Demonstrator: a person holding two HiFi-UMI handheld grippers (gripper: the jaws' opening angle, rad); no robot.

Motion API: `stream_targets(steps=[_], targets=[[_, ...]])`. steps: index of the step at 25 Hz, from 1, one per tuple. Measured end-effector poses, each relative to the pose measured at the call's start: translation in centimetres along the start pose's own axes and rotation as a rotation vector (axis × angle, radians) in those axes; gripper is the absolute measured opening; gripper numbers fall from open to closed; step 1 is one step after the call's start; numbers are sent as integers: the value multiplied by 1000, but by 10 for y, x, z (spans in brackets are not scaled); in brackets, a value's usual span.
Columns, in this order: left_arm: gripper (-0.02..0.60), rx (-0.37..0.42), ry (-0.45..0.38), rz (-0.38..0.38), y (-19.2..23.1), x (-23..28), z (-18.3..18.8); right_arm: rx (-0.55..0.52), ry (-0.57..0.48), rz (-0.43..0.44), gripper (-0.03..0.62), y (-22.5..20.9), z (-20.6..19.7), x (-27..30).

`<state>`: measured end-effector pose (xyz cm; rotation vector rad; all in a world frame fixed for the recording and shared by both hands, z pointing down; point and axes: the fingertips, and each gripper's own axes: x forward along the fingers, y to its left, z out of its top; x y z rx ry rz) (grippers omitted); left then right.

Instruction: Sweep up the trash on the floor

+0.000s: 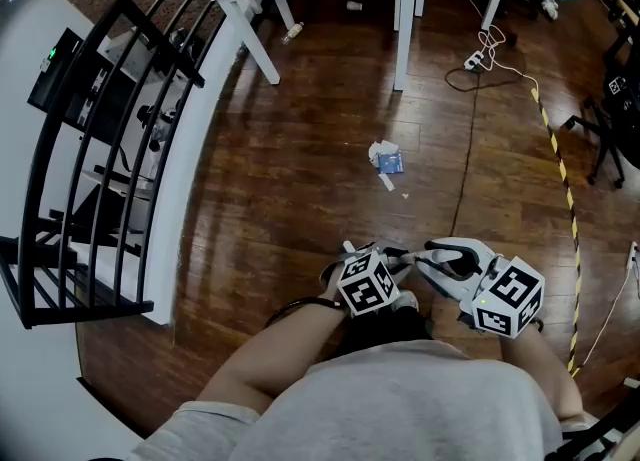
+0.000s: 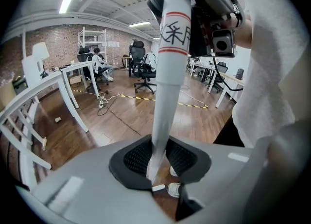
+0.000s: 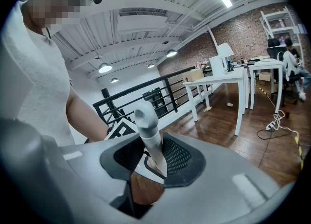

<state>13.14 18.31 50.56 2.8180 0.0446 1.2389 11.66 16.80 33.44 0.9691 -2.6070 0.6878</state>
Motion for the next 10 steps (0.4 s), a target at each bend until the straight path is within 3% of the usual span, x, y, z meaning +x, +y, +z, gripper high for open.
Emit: stream_targets(steps=[10], targets=[[84, -3, -18, -7, 6, -9, -9, -4, -2, -6, 121, 6, 5, 16]])
